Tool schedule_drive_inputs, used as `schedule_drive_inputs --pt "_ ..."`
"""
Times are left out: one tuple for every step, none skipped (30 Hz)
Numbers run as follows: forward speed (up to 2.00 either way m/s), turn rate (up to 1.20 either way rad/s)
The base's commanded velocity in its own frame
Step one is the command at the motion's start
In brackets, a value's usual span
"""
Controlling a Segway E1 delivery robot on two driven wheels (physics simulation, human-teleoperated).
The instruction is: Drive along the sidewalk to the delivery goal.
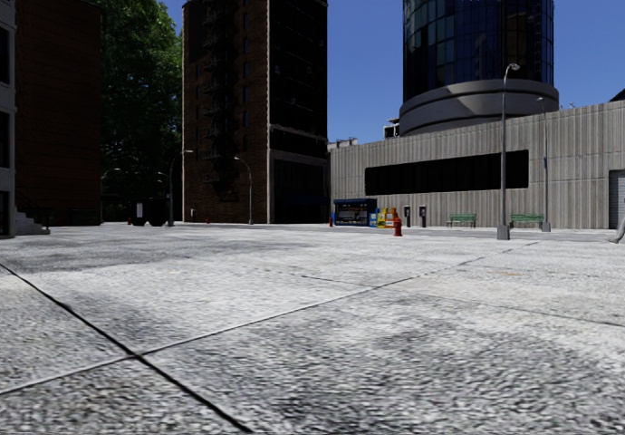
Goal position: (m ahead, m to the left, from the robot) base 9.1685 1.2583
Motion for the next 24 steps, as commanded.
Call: schedule_drive_inputs --pt "2.00 0.00" --pt "2.00 0.01" --pt "2.00 0.04" --pt "2.00 0.04" --pt "2.00 0.05" --pt "2.00 0.06" --pt "2.00 0.06" --pt "2.00 0.12" --pt "2.00 0.18" --pt "2.00 0.22" --pt "2.00 0.22" --pt "2.00 0.25" --pt "2.00 0.27" --pt "2.00 0.29" --pt "2.00 0.29" --pt "2.00 0.30" --pt "2.00 0.31" --pt "2.00 0.31" --pt "2.00 0.31" --pt "2.00 0.31" --pt "2.00 0.31" --pt "2.00 0.31" --pt "2.00 0.31" --pt "2.00 0.31"
